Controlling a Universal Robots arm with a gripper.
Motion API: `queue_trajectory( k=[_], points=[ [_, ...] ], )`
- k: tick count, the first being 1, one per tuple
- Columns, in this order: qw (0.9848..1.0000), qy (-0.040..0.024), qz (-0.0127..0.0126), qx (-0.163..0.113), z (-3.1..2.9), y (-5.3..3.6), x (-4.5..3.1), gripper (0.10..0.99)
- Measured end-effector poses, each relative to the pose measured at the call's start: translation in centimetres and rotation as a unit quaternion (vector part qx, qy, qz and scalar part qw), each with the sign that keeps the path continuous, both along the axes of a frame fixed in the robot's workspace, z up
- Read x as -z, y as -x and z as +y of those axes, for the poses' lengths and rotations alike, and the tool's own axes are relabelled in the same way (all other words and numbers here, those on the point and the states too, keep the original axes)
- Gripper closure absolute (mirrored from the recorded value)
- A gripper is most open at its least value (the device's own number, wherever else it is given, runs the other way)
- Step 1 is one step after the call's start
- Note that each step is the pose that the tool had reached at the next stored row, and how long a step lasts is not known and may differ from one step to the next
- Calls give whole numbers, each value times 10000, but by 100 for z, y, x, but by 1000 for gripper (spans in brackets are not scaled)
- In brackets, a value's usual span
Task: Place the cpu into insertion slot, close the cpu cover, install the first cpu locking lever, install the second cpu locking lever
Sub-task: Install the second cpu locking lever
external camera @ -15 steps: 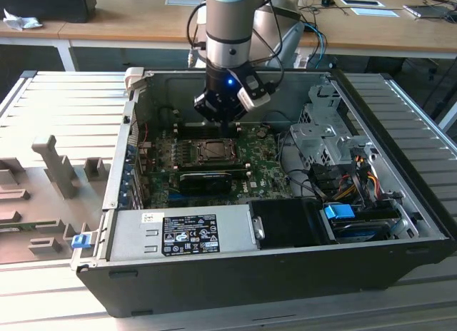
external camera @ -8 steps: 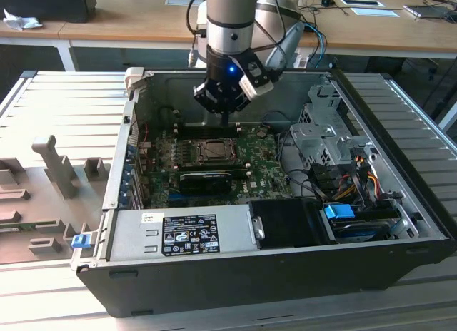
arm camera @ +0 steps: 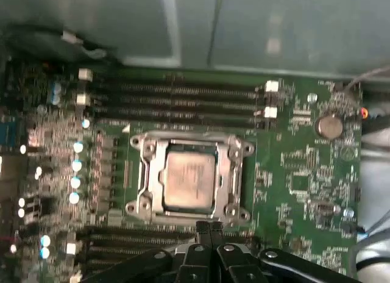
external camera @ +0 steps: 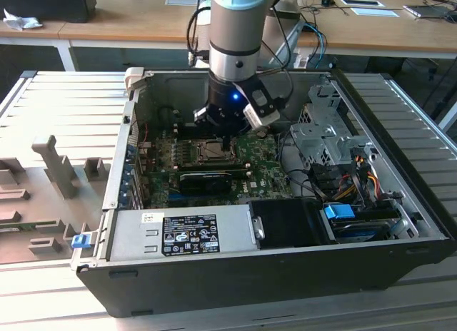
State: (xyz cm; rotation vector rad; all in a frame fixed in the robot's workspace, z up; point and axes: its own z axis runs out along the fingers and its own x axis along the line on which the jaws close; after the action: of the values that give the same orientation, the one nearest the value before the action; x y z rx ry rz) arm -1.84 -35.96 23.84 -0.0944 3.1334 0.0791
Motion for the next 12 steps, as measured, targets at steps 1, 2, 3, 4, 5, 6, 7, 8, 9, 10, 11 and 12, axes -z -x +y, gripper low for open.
queue_trajectory(
  k=[1, 2, 3, 4, 5, 6, 7, 8, 9, 10, 11, 12],
  points=[
    [10000, -8, 0, -4, -42, 52, 5, 980],
    [10000, -9, 0, -12, -52, 122, 8, 980],
    [10000, -9, 0, -19, -57, 183, 11, 980],
    [10000, -9, 0, -22, -58, 221, 13, 980],
    [10000, -10, -1, -25, -58, 250, 19, 980],
    [10000, -10, 0, -39, -59, 308, 51, 980],
    [10000, -10, 0, -53, -59, 325, 78, 980],
    [10000, -10, 0, -67, -59, 336, 97, 980],
    [9999, -10, 0, -101, -59, 348, 131, 980],
    [9999, -11, 0, -149, -59, 357, 168, 980],
    [9998, -10, 0, -189, -59, 361, 196, 980],
    [9997, -11, 0, -226, -59, 362, 229, 980]
  ],
)
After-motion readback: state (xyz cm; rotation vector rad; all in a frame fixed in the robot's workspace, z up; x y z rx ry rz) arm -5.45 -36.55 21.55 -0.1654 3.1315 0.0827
